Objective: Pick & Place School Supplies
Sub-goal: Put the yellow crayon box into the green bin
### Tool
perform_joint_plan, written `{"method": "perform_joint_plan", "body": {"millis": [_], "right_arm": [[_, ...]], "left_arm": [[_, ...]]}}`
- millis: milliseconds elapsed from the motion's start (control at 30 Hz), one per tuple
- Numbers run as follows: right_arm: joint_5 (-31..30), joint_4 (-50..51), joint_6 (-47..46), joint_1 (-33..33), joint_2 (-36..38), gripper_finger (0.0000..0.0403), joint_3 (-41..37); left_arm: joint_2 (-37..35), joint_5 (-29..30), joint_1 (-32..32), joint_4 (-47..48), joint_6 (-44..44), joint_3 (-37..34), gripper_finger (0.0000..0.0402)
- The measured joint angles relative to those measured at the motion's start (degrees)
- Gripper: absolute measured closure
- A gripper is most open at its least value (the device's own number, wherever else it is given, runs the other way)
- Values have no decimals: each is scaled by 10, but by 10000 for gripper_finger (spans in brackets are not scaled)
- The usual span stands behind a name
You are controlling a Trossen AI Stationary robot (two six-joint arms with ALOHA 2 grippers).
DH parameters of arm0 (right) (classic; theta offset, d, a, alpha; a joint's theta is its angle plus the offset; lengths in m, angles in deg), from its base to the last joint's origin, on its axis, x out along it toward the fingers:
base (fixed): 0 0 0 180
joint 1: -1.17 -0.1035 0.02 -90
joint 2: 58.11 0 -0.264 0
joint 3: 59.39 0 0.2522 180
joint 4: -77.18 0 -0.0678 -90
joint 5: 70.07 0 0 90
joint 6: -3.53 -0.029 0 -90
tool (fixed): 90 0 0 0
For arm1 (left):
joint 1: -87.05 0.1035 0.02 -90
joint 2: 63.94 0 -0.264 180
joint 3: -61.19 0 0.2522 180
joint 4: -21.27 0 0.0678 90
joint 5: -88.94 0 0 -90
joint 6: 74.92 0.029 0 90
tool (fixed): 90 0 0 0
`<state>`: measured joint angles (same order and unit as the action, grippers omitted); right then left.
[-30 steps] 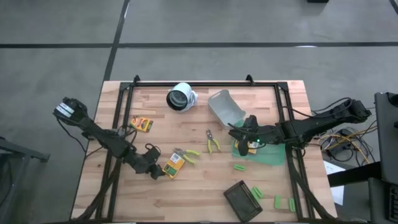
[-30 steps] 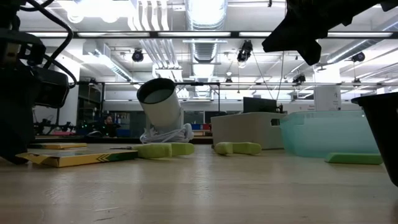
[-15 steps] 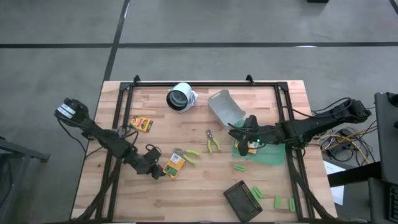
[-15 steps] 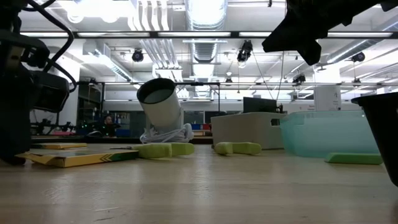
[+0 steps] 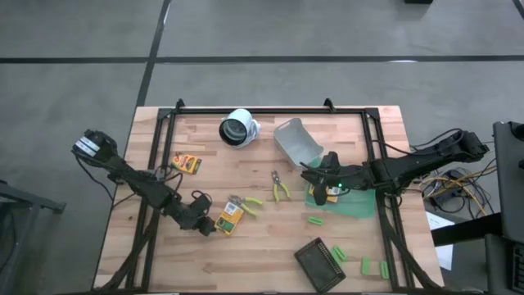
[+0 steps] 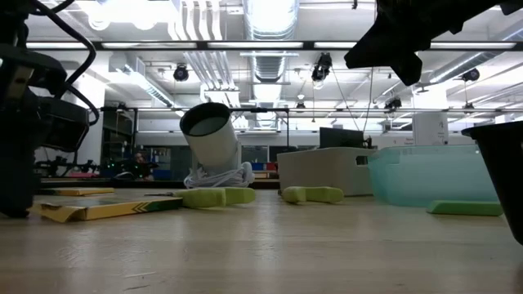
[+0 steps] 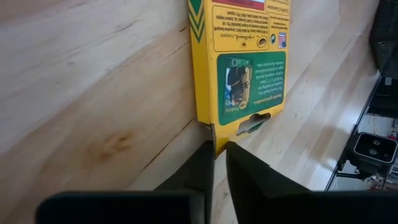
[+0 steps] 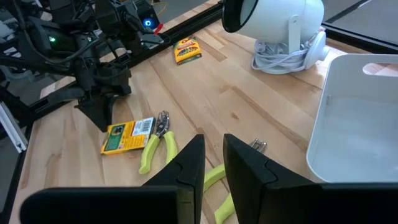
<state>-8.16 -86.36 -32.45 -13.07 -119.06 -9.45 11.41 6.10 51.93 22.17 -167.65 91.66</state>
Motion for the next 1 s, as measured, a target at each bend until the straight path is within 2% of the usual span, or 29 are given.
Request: {"method": "perform_joint_plan", "body": {"millis": [167, 733, 1000], "right_arm": [[0, 0, 0, 0, 0, 346, 0], [0, 0, 0, 0, 0, 346, 0], [0, 0, 0, 0, 0, 346, 0]], "left_arm": [[0, -2, 0, 0, 4, 0, 395], [-8, 0, 1, 0, 19, 8, 400], [-37, 13, 1, 0, 42, 12, 401]]}}
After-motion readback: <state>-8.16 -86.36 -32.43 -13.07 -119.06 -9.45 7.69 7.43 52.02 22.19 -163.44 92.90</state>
